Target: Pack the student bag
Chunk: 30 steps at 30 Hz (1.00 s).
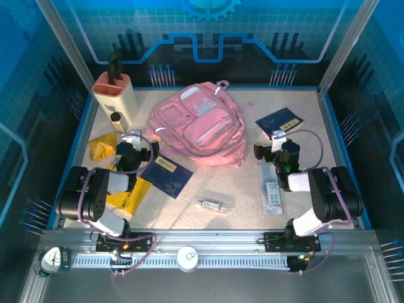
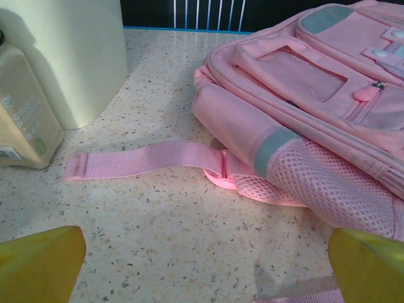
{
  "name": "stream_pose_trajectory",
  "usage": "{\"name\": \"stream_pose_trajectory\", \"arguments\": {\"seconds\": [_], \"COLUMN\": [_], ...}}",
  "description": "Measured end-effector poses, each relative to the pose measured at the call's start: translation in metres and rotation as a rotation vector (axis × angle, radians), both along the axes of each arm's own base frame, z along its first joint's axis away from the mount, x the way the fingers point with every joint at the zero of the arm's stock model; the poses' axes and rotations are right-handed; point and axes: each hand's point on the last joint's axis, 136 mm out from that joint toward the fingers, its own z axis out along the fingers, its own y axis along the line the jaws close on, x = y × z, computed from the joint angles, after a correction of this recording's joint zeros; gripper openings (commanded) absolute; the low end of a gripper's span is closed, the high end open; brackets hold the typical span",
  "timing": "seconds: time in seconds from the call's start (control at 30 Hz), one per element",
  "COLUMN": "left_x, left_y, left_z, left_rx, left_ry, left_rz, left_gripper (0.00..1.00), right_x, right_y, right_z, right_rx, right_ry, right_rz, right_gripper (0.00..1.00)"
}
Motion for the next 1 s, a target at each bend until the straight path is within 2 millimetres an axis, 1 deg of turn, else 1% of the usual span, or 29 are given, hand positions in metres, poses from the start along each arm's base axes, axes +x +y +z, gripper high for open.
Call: {"name": "stream_pose_trajectory", "arguments": {"seconds": [1.0], "left_x": [0.0], "left_y": [0.0], "left_z": [0.0], "left_rx": [0.0], "left_ry": [0.0], "left_rz": [0.0], "left_gripper": [0.99], "right_x": [-0.0002], "right_y": [0.0019], "right_z": [0.0], "right_rx": [0.004], "right_ry": [0.0], "right_rz": [0.01], "right_gripper": [1.0]}}
